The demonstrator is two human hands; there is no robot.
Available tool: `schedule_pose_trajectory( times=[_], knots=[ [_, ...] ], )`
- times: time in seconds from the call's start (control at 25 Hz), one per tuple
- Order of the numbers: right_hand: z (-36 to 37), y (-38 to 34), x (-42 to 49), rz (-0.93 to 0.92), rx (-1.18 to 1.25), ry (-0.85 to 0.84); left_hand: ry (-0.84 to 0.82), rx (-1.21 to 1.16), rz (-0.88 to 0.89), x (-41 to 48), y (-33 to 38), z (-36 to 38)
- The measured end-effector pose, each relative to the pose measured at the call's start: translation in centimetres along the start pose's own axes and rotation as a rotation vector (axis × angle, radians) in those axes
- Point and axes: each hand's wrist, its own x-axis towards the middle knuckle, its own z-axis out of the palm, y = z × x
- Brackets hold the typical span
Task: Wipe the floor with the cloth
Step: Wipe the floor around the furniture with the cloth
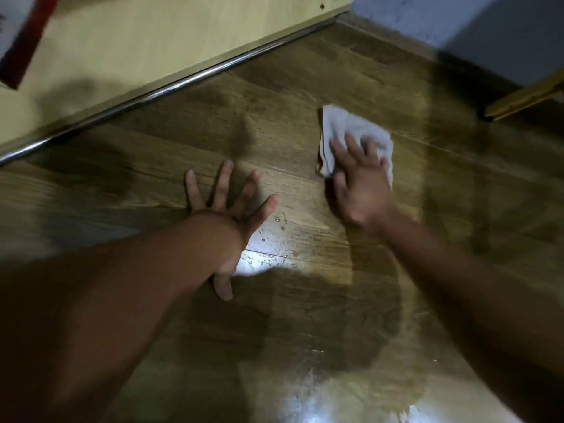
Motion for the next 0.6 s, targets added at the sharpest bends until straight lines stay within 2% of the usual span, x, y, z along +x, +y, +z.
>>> schedule_pose_trajectory(
  times=[0.12, 0.28, 0.4, 0.6],
  knots=[
    [-2.0, 0.1, 7.4, 0.057, -0.031, 0.012, 0.032, 0.002, -0.017, 0.2, 0.1, 0.2],
    [-1.7, -1.1, 7.9, 0.090, 0.028, 0.035, 0.049, -0.026, -0.024, -0.2, 0.1, 0.0],
    [0.6, -2.4, 1.8, 0.037, 0.044, 0.054, 0.040, -0.040, -0.006, -0.6, 0.0, -0.3],
    [5.9, -5.5, -15.7, -0.070, 0.072, 0.042, 0.088, -0.046, 0.000, -1.0, 0.0, 0.1]
  ],
)
